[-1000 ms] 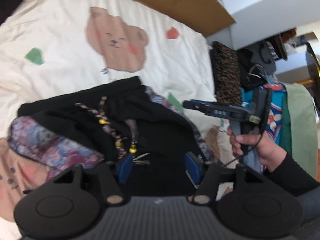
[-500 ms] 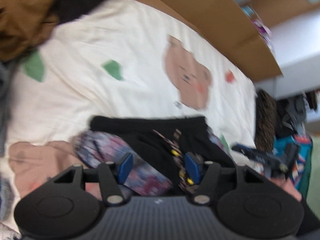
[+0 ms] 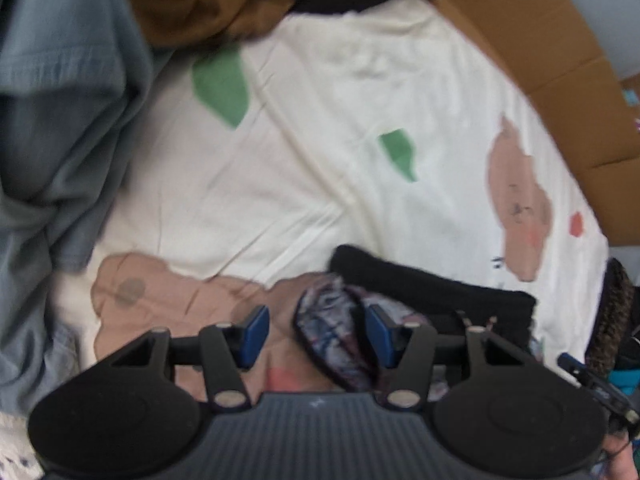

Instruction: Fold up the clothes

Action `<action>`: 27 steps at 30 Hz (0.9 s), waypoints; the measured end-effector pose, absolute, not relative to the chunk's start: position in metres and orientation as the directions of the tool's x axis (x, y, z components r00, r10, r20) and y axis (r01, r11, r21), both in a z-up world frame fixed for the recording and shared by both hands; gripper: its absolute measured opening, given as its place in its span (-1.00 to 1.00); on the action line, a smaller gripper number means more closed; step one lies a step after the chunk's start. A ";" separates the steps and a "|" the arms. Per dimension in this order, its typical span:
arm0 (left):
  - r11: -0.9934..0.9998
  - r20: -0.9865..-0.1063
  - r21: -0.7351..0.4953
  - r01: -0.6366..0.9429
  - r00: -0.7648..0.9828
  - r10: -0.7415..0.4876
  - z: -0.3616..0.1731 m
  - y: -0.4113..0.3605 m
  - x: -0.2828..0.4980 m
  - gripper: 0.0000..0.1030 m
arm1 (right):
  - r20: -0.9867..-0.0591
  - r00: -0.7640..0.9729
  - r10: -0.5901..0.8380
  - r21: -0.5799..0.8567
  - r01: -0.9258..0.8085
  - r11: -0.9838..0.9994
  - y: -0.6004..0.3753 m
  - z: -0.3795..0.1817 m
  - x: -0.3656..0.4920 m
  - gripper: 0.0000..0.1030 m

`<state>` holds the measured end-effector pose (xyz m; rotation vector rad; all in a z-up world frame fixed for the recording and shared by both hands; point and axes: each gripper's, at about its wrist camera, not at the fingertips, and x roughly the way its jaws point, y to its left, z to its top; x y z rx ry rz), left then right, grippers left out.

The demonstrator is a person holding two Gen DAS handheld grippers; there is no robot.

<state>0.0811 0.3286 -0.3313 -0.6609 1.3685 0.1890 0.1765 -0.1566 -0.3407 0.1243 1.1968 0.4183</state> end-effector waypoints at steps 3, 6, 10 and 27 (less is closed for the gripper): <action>0.775 -0.941 -0.337 -0.534 0.207 -0.267 -0.349 0.331 0.078 0.03 | -0.875 0.307 0.374 0.303 -0.255 0.918 -0.157 -0.341 0.180 -0.01; 0.763 -0.939 -0.343 -0.548 0.200 -0.278 -0.364 0.330 0.078 0.03 | -0.876 0.313 0.366 0.289 -0.266 0.920 -0.156 -0.343 0.185 -0.01; 0.739 -0.929 -0.369 -0.564 0.192 -0.317 -0.381 0.331 0.075 -0.75 | -0.880 0.323 0.348 0.257 -0.294 0.921 -0.152 -0.348 0.195 -0.05; 0.821 -0.943 -0.332 -0.465 0.181 -0.279 -0.355 0.331 0.071 -0.91 | -0.896 0.352 0.270 0.054 -0.517 0.854 -0.100 -0.379 0.186 -0.28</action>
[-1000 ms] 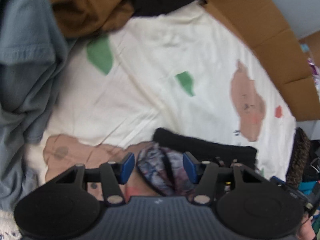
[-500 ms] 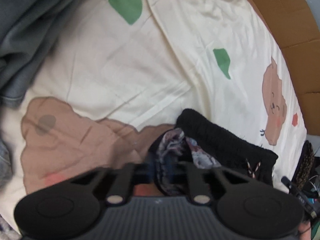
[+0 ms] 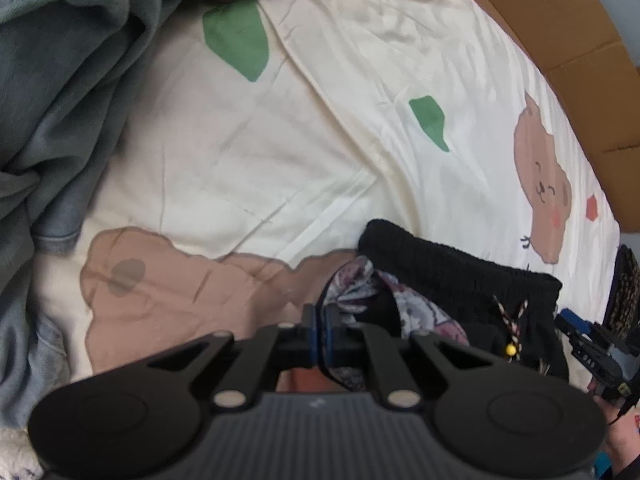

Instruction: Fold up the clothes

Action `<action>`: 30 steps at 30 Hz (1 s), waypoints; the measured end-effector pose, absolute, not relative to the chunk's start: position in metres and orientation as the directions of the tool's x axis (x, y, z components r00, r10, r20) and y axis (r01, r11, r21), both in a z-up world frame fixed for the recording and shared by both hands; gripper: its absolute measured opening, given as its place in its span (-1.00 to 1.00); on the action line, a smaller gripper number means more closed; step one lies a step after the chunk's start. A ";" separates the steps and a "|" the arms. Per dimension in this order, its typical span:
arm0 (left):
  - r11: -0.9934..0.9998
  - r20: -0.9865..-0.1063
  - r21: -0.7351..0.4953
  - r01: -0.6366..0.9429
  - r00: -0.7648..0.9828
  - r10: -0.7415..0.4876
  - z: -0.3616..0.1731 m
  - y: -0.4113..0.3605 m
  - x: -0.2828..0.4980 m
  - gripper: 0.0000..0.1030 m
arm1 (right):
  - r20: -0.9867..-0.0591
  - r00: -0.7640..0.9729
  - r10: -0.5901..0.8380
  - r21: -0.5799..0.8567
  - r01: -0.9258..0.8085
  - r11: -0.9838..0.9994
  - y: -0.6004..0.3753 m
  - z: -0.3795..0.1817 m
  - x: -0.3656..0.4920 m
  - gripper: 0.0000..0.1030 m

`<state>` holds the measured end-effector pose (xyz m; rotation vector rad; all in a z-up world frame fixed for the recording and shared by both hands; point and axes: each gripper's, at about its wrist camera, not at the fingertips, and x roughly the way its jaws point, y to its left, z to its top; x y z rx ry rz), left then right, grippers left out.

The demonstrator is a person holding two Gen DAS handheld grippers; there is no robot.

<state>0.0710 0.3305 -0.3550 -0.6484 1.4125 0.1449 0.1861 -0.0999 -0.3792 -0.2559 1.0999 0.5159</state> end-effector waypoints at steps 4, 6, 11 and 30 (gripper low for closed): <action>0.820 -0.943 -0.333 -0.466 0.179 -0.282 -0.358 0.333 0.072 -0.91 | -0.894 0.359 0.266 0.007 -0.584 0.812 -0.087 -0.381 0.170 -0.28; 0.821 -0.943 -0.332 -0.463 0.177 -0.282 -0.359 0.332 0.072 -0.91 | -0.896 0.357 0.266 -0.001 -0.598 0.801 -0.082 -0.382 0.165 -0.28; 0.824 -0.942 -0.337 -0.456 0.178 -0.286 -0.358 0.338 0.072 -0.91 | -0.883 0.362 0.301 0.017 -0.615 0.789 -0.081 -0.374 0.167 -0.29; 0.854 -0.953 -0.301 -0.425 0.171 -0.251 -0.357 0.347 0.076 -0.93 | -0.901 0.155 0.405 0.191 -0.697 0.691 -0.059 -0.388 0.212 -0.42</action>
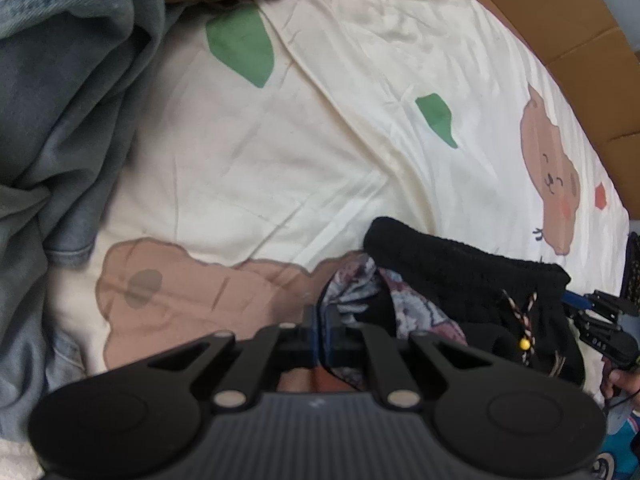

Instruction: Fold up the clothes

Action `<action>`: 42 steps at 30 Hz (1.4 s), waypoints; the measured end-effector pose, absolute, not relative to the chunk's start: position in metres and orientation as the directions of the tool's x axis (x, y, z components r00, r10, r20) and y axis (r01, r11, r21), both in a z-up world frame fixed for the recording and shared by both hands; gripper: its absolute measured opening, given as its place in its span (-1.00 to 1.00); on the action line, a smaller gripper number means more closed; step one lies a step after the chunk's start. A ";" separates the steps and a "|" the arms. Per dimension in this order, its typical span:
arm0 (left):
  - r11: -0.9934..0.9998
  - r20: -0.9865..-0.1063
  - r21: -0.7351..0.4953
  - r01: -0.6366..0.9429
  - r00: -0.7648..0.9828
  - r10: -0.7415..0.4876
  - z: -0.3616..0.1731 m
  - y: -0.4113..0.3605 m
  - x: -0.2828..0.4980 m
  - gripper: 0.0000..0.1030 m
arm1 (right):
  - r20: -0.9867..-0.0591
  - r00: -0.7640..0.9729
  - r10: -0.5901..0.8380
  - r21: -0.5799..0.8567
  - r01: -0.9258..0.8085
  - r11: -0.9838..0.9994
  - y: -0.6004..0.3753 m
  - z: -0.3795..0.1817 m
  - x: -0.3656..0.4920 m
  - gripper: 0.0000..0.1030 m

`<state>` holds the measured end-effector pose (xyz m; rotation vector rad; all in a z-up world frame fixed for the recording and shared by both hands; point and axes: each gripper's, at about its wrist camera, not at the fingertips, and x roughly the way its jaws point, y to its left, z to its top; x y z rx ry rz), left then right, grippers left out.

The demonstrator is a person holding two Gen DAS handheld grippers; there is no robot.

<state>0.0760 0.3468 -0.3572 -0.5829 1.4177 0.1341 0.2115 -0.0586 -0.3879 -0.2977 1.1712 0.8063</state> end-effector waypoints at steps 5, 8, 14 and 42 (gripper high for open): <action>0.865 -0.955 -0.292 -0.408 0.165 -0.245 -0.360 0.343 0.078 -0.93 | -0.912 0.099 0.398 0.209 -0.724 0.657 -0.054 -0.393 0.213 -0.35; 0.866 -0.955 -0.293 -0.405 0.164 -0.247 -0.361 0.343 0.077 -0.93 | -0.913 0.089 0.399 0.212 -0.730 0.649 -0.053 -0.395 0.210 -0.27; 0.873 -0.955 -0.290 -0.392 0.175 -0.239 -0.359 0.341 0.077 -0.94 | -0.908 0.101 0.406 0.197 -0.753 0.628 -0.051 -0.392 0.201 -0.69; 0.970 -0.851 -0.202 0.138 0.465 -0.243 -0.256 0.252 0.207 -0.96 | -0.809 0.560 0.179 -0.159 -0.502 0.850 -0.126 -0.278 0.242 -0.96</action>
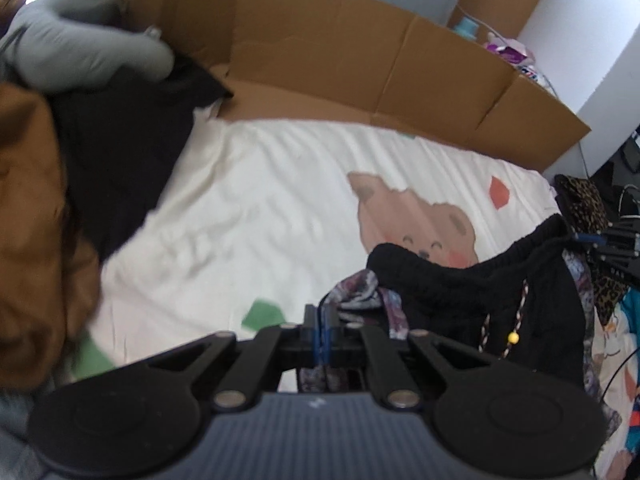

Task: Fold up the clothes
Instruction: 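Lift the black shorts by the waistband with both grippers and hold them up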

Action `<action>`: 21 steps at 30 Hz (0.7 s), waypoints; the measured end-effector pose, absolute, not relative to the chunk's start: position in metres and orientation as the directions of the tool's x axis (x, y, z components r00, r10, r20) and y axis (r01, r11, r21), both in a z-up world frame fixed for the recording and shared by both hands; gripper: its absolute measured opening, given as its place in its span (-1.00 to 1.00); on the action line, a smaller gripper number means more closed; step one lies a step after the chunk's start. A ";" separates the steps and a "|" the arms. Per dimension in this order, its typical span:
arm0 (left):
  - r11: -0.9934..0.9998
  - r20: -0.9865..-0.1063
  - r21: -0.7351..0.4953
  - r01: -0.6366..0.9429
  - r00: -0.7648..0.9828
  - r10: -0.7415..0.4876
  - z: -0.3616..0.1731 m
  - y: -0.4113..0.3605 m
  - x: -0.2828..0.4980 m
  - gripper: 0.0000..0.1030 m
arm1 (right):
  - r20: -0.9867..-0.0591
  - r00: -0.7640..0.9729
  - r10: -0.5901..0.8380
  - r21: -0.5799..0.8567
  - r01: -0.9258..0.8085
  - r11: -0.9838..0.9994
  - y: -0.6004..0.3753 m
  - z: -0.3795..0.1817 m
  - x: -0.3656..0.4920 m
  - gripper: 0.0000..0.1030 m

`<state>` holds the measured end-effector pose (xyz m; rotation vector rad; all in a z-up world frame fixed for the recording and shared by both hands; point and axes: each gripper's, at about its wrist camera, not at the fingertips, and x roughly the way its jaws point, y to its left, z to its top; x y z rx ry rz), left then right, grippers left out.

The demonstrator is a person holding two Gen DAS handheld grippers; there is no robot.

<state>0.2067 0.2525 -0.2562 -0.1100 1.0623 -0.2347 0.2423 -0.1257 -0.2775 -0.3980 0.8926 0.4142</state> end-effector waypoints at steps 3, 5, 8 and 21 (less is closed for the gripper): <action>0.971 -0.862 -0.186 0.147 0.450 -0.234 -0.271 0.248 0.219 -0.96 | -0.820 0.548 0.165 -0.155 -0.489 0.858 -0.125 -0.290 0.249 -0.96; 0.973 -0.877 -0.177 0.147 0.426 -0.224 -0.286 0.246 0.225 -0.96 | -0.834 0.525 0.167 -0.139 -0.493 0.859 -0.125 -0.305 0.254 -0.96; 0.977 -0.900 -0.161 0.137 0.385 -0.203 -0.315 0.248 0.227 -0.96 | -0.861 0.481 0.167 -0.112 -0.500 0.859 -0.123 -0.331 0.261 -0.96; 0.965 -0.905 -0.261 -0.030 0.356 -0.234 -0.330 0.280 0.235 -0.78 | -0.878 0.417 0.234 -0.014 -0.510 0.860 -0.129 -0.342 0.279 -0.20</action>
